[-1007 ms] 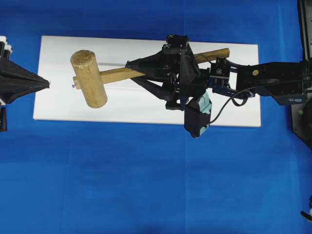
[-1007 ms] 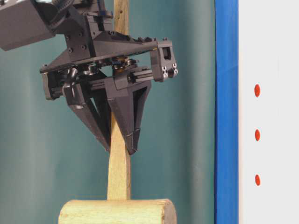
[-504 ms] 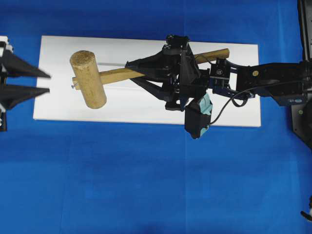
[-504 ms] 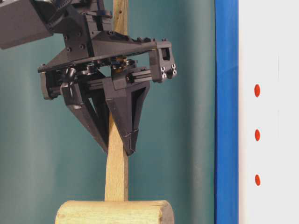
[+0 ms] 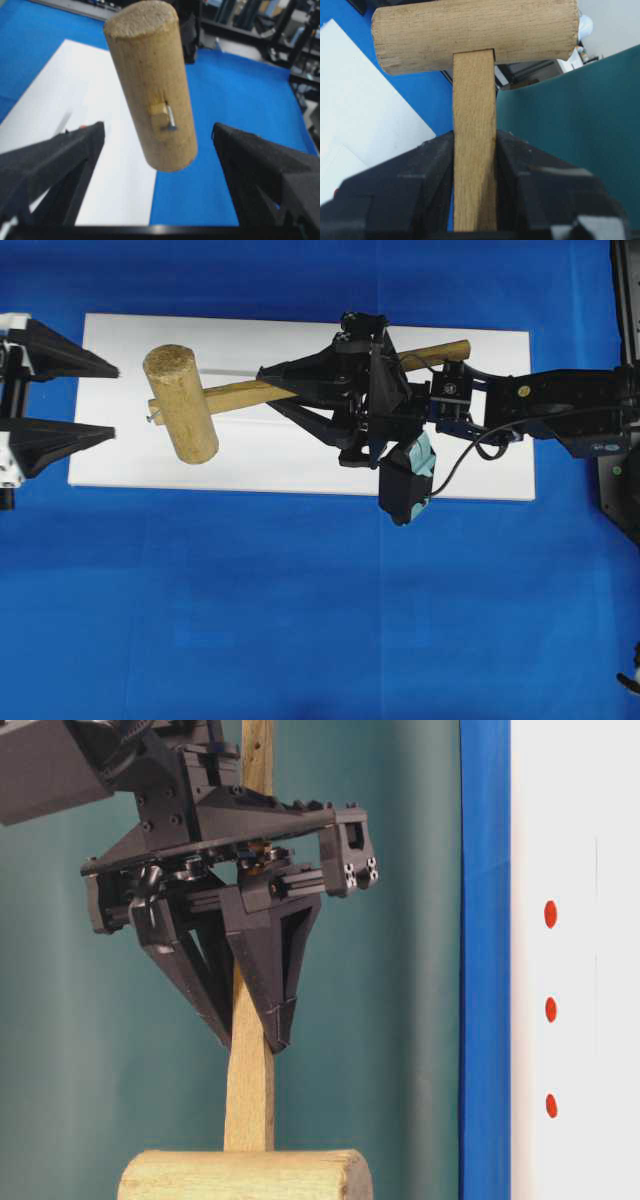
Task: Hit the mark with a hammer.
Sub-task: 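Move the left gripper in and close it around the mallet head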
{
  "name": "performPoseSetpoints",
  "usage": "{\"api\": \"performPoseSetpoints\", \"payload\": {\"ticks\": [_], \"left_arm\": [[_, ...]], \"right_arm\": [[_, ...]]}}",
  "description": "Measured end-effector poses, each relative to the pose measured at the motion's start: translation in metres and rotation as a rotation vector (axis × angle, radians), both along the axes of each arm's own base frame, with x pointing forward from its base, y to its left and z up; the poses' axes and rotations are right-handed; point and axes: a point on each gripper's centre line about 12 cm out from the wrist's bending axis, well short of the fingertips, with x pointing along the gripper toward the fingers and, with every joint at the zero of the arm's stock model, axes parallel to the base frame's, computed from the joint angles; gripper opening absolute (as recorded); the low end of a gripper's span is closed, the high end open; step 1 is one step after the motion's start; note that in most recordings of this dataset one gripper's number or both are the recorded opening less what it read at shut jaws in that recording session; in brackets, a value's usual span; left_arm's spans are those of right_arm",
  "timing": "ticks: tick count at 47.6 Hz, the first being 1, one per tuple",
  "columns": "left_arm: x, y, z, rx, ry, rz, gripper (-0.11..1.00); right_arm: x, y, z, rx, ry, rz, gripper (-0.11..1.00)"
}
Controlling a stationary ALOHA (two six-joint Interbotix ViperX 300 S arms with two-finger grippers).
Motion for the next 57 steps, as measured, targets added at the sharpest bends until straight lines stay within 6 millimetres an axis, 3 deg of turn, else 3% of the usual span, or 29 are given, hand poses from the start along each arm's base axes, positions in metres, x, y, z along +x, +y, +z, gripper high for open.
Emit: {"api": "performPoseSetpoints", "payload": {"ticks": [20,29,47,50,57], "left_arm": [[0.058,0.007,0.005,-0.001,-0.015,0.019,0.94],[0.080,0.009,-0.002,-0.045,0.029,0.023,0.94],[0.095,0.009,-0.011,-0.069,0.078,0.025,0.92],[0.095,0.009,-0.011,-0.069,0.080,0.025,0.86],[0.095,0.009,-0.012,-0.076,0.080,0.023,0.48]], "right_arm": [[0.000,0.000,-0.002,0.004,0.021,0.004,0.10],[0.000,0.001,-0.002,0.005,0.025,0.005,0.10],[-0.003,0.000,0.009,0.004,0.001,0.004,0.10],[-0.003,0.000,0.008,0.007,0.006,0.005,0.10],[-0.004,-0.001,0.006,0.018,0.025,0.002,0.10]]}}
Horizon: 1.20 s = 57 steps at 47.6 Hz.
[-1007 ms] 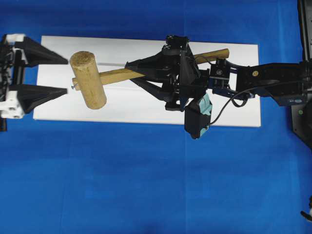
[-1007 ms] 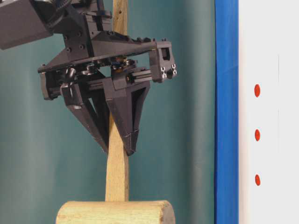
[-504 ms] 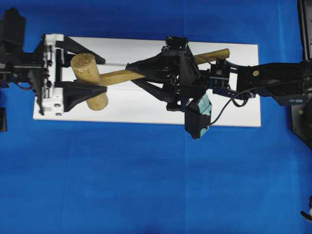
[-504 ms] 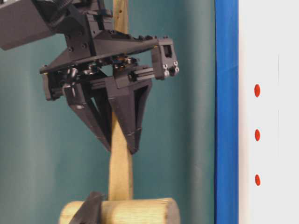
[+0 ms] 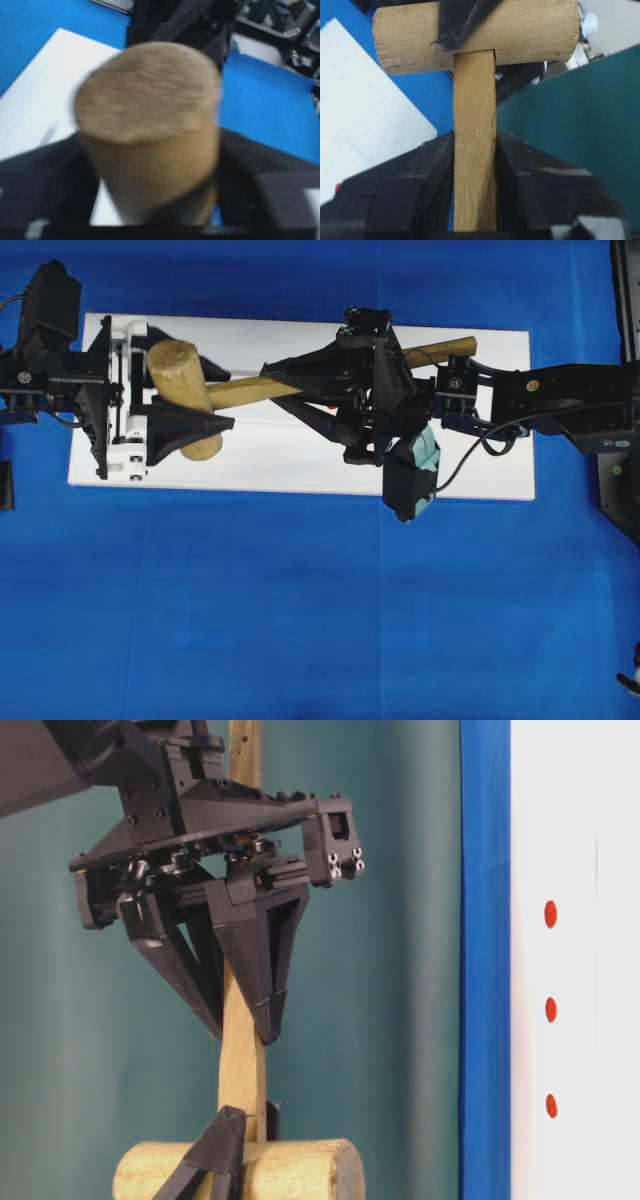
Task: Hit the mark with a hammer.
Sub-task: 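Move the left gripper in and close it around the mallet head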
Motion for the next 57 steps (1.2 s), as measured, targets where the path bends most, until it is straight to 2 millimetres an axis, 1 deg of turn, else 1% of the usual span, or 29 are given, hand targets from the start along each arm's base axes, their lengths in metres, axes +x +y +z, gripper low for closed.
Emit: {"api": "performPoseSetpoints", "payload": {"ticks": [1,2,23,26,29,36,39,40,42,51,57], "left_arm": [[0.000,0.000,0.000,0.000,0.000,0.000,0.44],[0.000,0.000,0.000,0.001,0.000,0.000,0.43],[0.000,0.000,0.000,0.007,0.002,-0.003,0.44],[0.000,-0.001,-0.001,0.007,0.005,-0.004,0.44],[0.000,-0.001,0.000,0.014,0.007,-0.005,0.44],[0.000,0.000,-0.002,0.015,0.015,-0.004,0.44],[-0.001,0.000,-0.002,0.016,0.018,-0.005,0.44],[-0.001,0.000,-0.002,0.016,0.018,-0.005,0.44],[-0.001,-0.001,-0.002,0.018,0.020,-0.007,0.44],[-0.001,-0.001,-0.003,0.020,0.023,-0.009,0.44],[-0.001,-0.003,-0.003,0.036,0.025,-0.018,0.44]], "right_arm": [[0.000,0.000,0.000,-0.001,0.002,0.000,0.10],[0.000,0.000,0.000,0.001,0.003,0.001,0.10],[0.001,0.001,-0.002,0.055,0.054,0.007,0.11],[0.001,0.001,-0.003,0.058,0.060,0.008,0.19],[0.001,0.001,-0.003,0.062,0.062,0.007,0.35],[0.001,0.002,-0.004,0.074,0.066,0.004,0.79],[0.000,0.002,-0.004,0.075,0.066,0.005,0.93],[0.001,0.002,-0.004,0.075,0.065,0.005,0.96],[0.000,0.003,-0.002,0.076,0.063,0.008,0.98],[-0.002,0.010,0.007,0.076,0.042,0.023,0.97],[-0.004,0.009,0.008,0.092,0.048,0.017,0.97]]}}
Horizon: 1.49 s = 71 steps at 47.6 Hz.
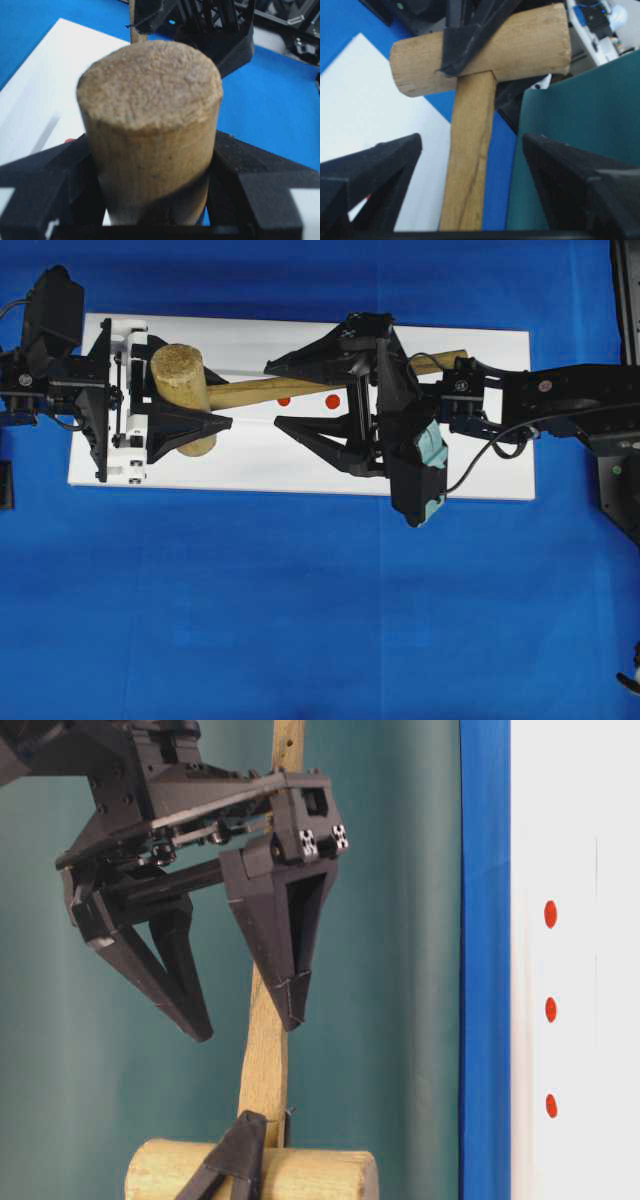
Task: Hit the mark with a hammer.
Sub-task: 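Move the left gripper in and close it around the mallet head, then open the left gripper and withdraw it, right gripper holding the handle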
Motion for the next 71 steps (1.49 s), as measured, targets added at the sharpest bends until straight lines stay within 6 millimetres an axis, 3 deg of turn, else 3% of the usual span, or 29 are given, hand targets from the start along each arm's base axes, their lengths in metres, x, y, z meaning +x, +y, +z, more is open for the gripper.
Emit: {"api": "performPoseSetpoints", "payload": {"ticks": [13,25,47,51,59,63,66,71], "left_arm": [[-0.010,-0.014,-0.003,0.211,0.043,-0.091,0.44],[-0.019,-0.018,-0.002,0.302,0.041,-0.123,0.44],[-0.021,-0.018,-0.003,0.302,0.040,-0.123,0.44],[-0.021,-0.018,-0.002,0.302,0.038,-0.122,0.44],[-0.021,-0.018,-0.002,0.302,0.036,-0.122,0.44],[-0.021,-0.017,-0.003,0.302,0.040,-0.121,0.44],[-0.021,-0.018,-0.002,0.308,0.038,-0.124,0.44],[-0.021,-0.018,-0.002,0.313,0.037,-0.126,0.44]], "right_arm": [[-0.005,-0.005,-0.011,0.216,0.086,-0.086,0.97],[-0.014,-0.002,-0.010,0.596,0.160,-0.174,0.96],[-0.016,0.000,-0.011,0.691,0.174,-0.188,0.92],[-0.016,0.000,-0.011,0.703,0.174,-0.191,0.81],[-0.016,0.000,-0.011,0.718,0.175,-0.195,0.30],[-0.016,0.002,-0.012,0.724,0.183,-0.188,0.11],[-0.016,0.004,-0.012,0.728,0.190,-0.182,0.02],[-0.017,0.004,-0.013,0.735,0.196,-0.181,0.02]]}}
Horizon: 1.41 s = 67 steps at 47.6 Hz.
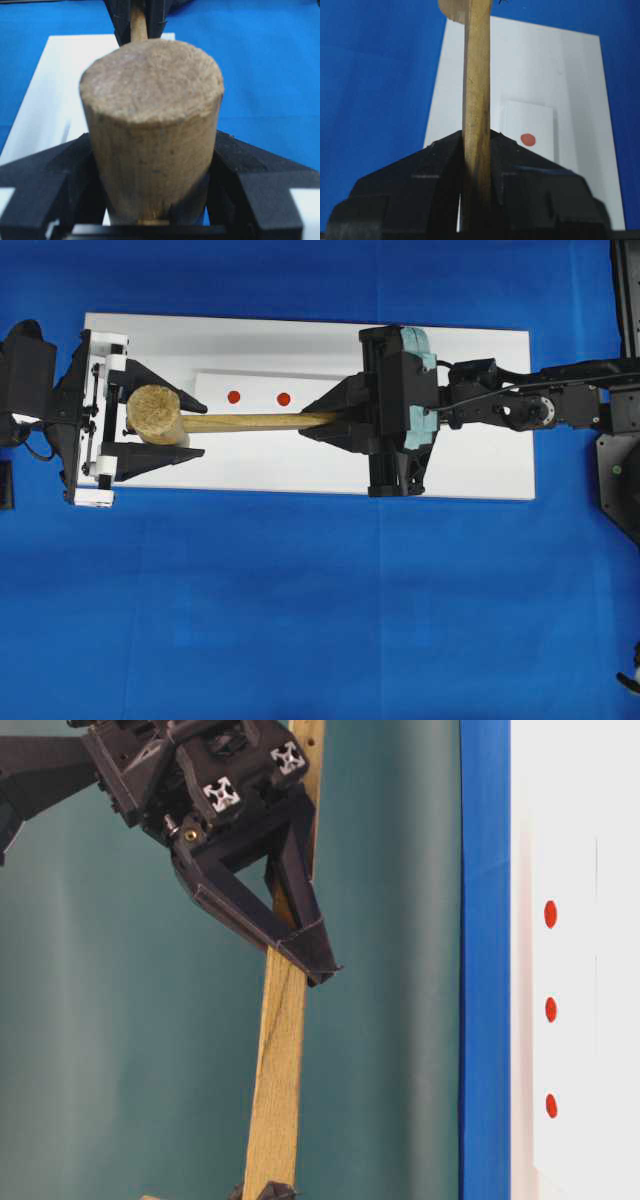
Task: Hit the mark with a hammer.
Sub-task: 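Open the left gripper and withdraw it, right gripper holding the handle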
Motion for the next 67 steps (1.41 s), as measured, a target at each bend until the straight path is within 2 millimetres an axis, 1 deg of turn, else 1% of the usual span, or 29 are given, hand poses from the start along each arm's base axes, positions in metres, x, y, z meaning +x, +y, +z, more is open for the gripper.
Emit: {"api": "performPoseSetpoints", "payload": {"ticks": [23,24,30,32,34,44,49,59,67], "left_arm": [[0.000,0.000,-0.001,-0.004,0.002,0.003,0.45],[0.000,0.001,0.000,-0.007,0.000,0.004,0.48],[-0.001,0.001,0.001,-0.015,-0.005,0.006,0.81],[-0.001,0.001,0.001,-0.016,-0.005,0.007,0.89],[-0.001,0.001,0.002,-0.015,-0.008,0.007,0.93],[-0.002,0.001,0.005,-0.016,-0.017,0.008,0.91],[-0.008,0.001,0.005,-0.013,-0.018,0.009,0.91],[-0.034,0.003,0.004,-0.013,-0.008,0.015,0.91],[-0.062,0.003,0.009,-0.012,-0.002,0.016,0.91]], "right_arm": [[0.000,0.001,0.000,0.002,0.003,0.005,0.02],[0.000,0.001,0.000,0.004,0.004,0.005,0.02],[-0.001,0.000,-0.002,0.004,0.011,0.006,0.02],[-0.001,0.001,-0.003,0.008,0.012,0.006,0.02],[-0.001,0.001,-0.001,0.014,0.008,0.002,0.02],[-0.001,0.003,-0.002,0.029,0.017,0.011,0.02],[-0.004,0.004,-0.008,0.037,0.035,0.018,0.02],[-0.015,0.005,-0.009,0.064,0.040,0.009,0.02],[-0.022,0.005,-0.009,0.084,0.040,-0.002,0.02]]}}
